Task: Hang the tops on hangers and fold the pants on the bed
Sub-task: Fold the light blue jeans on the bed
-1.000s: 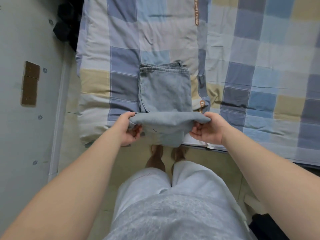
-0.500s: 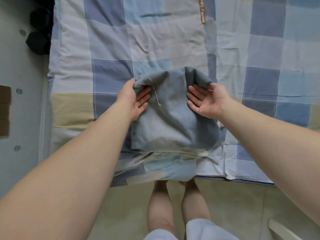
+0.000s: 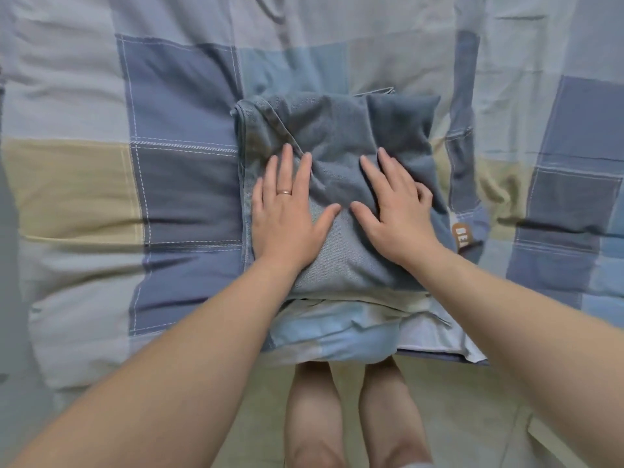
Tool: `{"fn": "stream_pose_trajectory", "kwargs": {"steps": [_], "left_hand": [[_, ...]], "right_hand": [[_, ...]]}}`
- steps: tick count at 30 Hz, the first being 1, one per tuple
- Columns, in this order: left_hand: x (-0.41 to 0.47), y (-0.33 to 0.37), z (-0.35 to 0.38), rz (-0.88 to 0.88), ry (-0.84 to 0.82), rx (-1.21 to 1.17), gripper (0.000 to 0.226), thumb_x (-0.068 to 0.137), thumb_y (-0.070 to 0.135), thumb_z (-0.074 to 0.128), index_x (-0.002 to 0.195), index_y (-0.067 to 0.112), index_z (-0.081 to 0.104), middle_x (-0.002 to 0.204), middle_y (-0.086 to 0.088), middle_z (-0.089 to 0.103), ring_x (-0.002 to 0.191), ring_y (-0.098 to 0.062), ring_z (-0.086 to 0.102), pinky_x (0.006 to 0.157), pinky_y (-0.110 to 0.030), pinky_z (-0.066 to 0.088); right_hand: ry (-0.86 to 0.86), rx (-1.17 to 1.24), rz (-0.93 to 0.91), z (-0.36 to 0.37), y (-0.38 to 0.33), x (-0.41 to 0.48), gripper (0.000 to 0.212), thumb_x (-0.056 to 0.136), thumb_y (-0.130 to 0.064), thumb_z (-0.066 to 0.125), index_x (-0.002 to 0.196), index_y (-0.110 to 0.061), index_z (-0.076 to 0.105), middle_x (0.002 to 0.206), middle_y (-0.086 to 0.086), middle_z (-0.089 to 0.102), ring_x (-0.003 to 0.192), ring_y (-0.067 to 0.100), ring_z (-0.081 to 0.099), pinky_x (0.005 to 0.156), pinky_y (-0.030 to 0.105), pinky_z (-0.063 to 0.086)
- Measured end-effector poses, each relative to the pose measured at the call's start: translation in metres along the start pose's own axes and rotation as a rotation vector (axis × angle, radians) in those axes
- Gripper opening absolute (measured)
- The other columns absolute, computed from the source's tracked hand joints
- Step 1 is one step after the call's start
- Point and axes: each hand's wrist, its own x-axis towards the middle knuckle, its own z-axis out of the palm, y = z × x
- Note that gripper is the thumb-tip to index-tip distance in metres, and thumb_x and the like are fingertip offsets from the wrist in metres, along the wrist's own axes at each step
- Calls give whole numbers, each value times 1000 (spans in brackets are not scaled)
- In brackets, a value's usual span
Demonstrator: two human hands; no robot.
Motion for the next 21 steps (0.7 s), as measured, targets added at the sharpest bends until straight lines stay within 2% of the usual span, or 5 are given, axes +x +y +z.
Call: {"fn": "stream_pose_trajectory", "kwargs": {"steps": [2,7,10,14,21], "left_hand": [[-5,2,-2,-87,134,26,95,84,73,50,160,27,14,169,-4,7,154,-26,11,120,-45,16],[-4,2,-10,-786,147,-355,121,68,76,70,160,21,13,165,-7,20,147,-32,27,115,-48,26],[4,-8,-12,-784,79,-448,109,67,70,76,150,15,32,149,-11,43,135,-35,44,108,-44,36],[25,-25,-21,-846,-81,-551,99,58,75,78,127,15,41,135,-8,57,124,-33,56,102,-43,45],[17,-35,-39,-794,-267,-816,86,59,66,85,127,19,62,118,5,69,107,-21,66,98,-35,50]], "right_hand": [[90,-29,44,-1,3,-8,76,92,-56,49,159,-34,20,169,-2,6,154,18,8,118,46,12],[3,334,301,-16,22,-1,112,80,-64,69,161,-27,1,168,1,9,154,19,12,125,40,15],[-22,427,335,-25,33,6,119,69,-65,79,160,-26,13,161,-1,31,146,17,30,120,33,25],[-59,624,463,-29,45,13,83,65,-58,86,133,-26,51,121,-14,62,113,9,60,100,29,45],[-311,943,480,-50,47,1,37,73,-38,86,105,-23,71,97,-7,78,90,14,75,71,24,55]]}}
